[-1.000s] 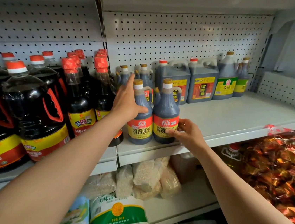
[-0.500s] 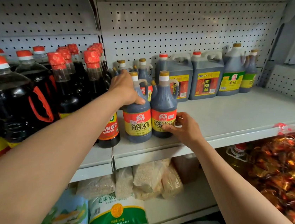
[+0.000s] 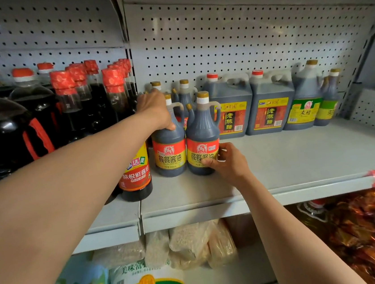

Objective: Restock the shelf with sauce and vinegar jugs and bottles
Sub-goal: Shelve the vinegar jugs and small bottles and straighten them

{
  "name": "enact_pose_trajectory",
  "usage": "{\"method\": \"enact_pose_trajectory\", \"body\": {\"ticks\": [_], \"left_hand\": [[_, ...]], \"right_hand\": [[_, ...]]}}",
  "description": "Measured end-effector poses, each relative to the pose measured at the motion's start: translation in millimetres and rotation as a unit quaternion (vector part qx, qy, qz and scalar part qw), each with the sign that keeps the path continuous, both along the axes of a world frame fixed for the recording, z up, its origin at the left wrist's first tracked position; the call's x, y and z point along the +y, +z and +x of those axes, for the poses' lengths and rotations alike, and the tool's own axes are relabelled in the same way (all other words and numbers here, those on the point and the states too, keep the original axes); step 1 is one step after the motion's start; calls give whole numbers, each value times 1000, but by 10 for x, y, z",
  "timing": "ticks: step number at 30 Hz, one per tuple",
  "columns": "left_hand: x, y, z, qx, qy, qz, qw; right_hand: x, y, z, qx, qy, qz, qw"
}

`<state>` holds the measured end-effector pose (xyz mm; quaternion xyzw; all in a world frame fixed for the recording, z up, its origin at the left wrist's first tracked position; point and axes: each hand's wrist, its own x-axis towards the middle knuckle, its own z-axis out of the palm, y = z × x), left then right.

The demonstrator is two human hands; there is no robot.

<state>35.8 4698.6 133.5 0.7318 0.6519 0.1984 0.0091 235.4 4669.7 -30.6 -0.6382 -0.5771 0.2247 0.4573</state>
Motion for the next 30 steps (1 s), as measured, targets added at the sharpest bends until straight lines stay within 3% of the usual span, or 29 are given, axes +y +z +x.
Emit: {"method": "enact_pose_trajectory", "body": {"ticks": [11, 30], "left_hand": [[452, 36, 29, 41, 58, -5, 997], [626, -11, 17, -4, 78, -2, 997]], "right_hand": [[521, -14, -108, 18, 10, -4, 1000], [904, 41, -120, 11, 56, -19, 998]]}}
